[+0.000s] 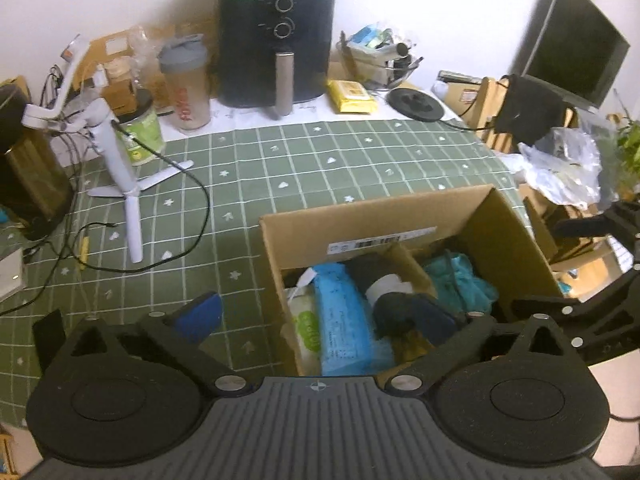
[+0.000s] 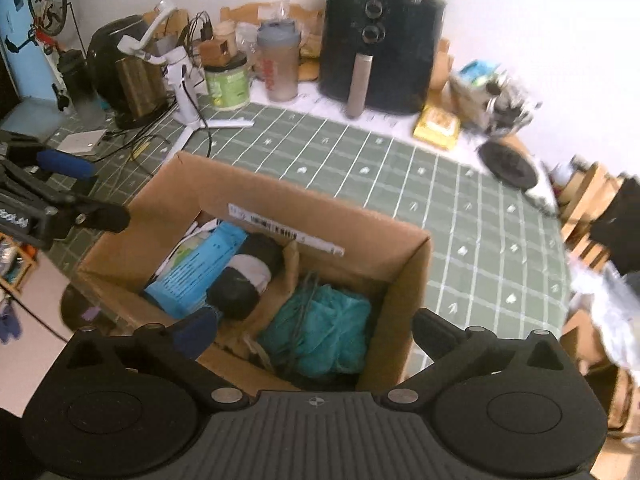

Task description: Organize soft objects

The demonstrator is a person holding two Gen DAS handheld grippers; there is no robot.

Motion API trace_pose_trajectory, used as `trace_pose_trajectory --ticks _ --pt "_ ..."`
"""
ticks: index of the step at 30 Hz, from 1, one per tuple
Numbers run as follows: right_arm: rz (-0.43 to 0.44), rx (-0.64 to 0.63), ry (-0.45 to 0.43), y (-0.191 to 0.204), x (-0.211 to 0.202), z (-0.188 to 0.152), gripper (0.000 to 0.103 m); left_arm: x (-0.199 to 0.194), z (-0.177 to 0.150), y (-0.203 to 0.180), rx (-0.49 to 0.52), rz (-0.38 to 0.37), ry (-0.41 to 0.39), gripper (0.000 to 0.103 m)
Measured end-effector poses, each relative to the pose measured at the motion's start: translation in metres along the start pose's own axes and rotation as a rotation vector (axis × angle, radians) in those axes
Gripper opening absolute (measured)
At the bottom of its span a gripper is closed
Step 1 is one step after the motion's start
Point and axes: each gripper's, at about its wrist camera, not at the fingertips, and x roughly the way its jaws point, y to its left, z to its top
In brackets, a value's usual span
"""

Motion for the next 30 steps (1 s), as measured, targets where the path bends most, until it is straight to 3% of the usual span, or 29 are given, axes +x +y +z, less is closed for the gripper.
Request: trace_pose_trajectory --ticks 8,10,13,17,23,30 --pt "-0.186 -0.08 -0.083 0.019 -0.012 -0.007 0.103 -0.011 -0.004 -0.007 0.015 0.112 -0.024 0.103" --pt "-0.168 -0.058 -0.072 0.018 -0.011 -0.007 0.103 -0.012 -0.006 -0.01 0.023 0.144 -0.014 0.103" --pt "-0.072 0.057 -0.029 0.009 -0.009 -0.006 0.103 -0.012 -0.009 -0.015 0.032 0.189 0.009 0.103" --pt "0.002 0.168 0.046 0.006 -0.007 -0.012 0.103 -0.016 -0.015 -0.021 -0.012 0.163 0.022 0.103" --pt "-0.059 0.205 0.156 0.005 -0.005 -0.028 0.103 -0.016 -0.024 -0.036 -0.023 0.187 0.061 0.103" --pt "-0.107 0.21 0.208 -0.004 -0.004 -0.038 0.103 -0.013 -0.032 -0.043 -0.055 0.174 0.108 0.103"
